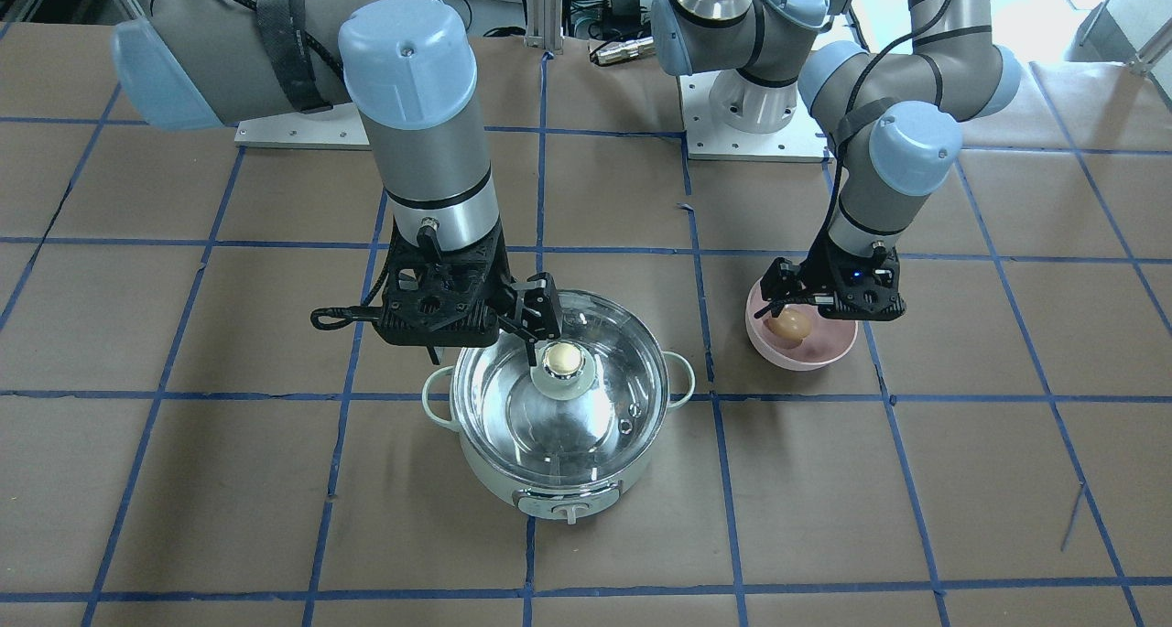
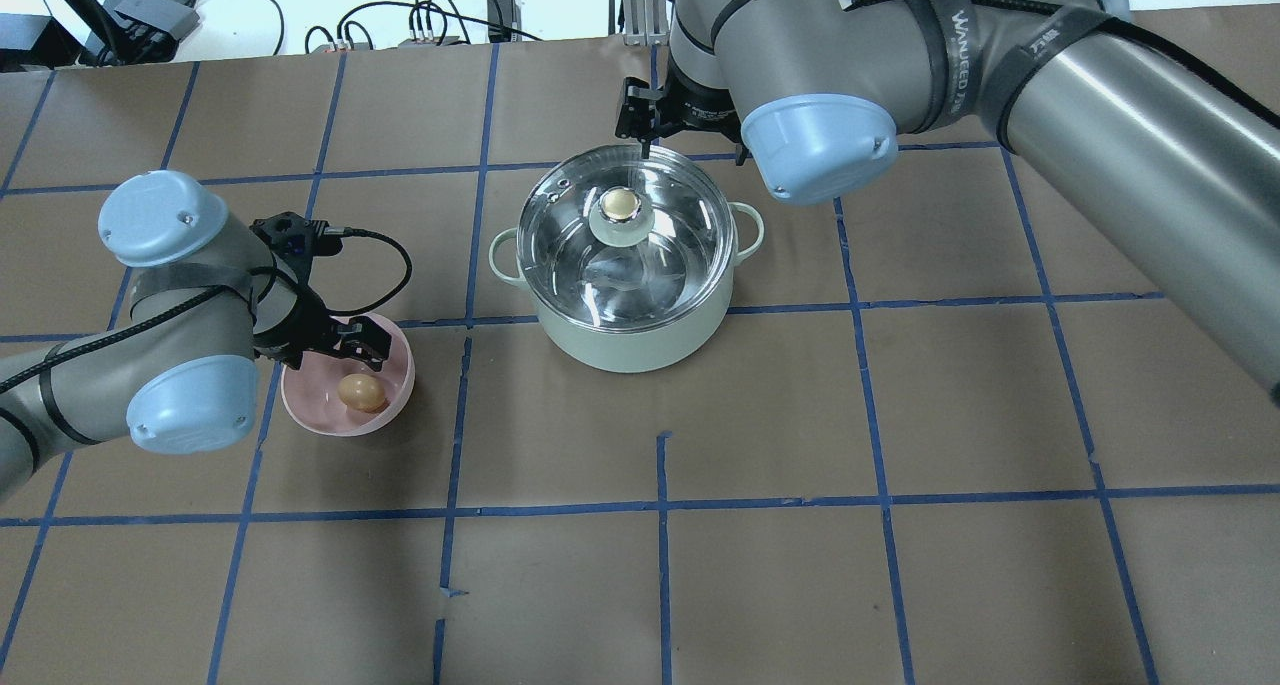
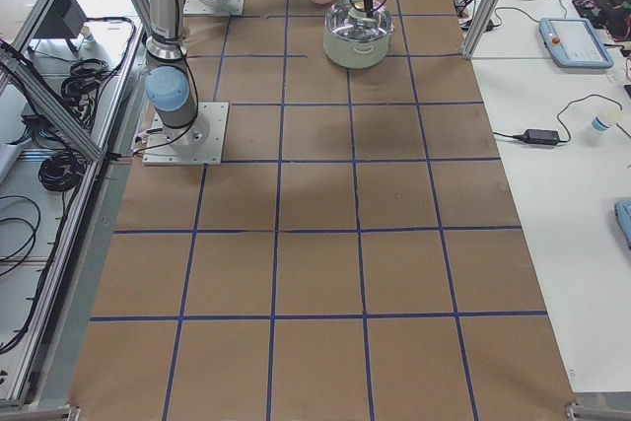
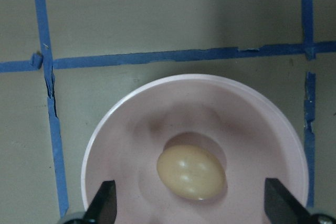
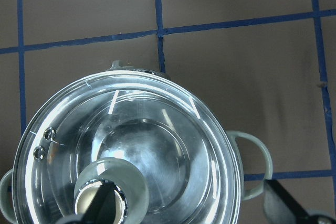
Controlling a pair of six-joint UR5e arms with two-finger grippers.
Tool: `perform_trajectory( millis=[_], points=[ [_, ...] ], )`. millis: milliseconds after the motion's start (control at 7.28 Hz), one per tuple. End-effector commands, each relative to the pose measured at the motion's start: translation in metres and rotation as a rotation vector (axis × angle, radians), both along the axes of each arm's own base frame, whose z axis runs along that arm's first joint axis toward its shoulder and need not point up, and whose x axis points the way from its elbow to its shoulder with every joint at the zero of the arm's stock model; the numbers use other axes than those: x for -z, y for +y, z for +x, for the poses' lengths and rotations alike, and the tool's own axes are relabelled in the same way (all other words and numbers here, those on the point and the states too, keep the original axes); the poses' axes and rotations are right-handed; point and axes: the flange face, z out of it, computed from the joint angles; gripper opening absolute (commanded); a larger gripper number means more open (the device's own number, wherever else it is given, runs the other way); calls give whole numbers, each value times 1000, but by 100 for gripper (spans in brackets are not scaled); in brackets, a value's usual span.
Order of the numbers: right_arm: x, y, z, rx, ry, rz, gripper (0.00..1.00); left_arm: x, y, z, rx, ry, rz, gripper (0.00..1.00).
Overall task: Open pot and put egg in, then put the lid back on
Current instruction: 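Lower the left gripper over the egg while the right reaches the lid knob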
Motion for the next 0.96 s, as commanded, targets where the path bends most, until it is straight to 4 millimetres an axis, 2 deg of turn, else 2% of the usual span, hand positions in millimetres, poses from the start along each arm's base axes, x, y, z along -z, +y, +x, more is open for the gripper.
perform_trajectory(
  millis=[0,275,550,687,824],
  points=[
    [1,0,0,-3,3,0,100,12,-3,1,0,2,9,98],
    [3,0,0,-4,6,3,99,20,-6,1,2,1,-7,98],
    [4,1,0,-2,5,8,89,33,-5,2,2,-4,-30,98],
    [6,0,1,15,-1,13,90,36,-6,2,2,-6,-38,98],
    [13,4,16,43,-8,27,90,37,-6,1,4,-5,-35,98]
  ],
)
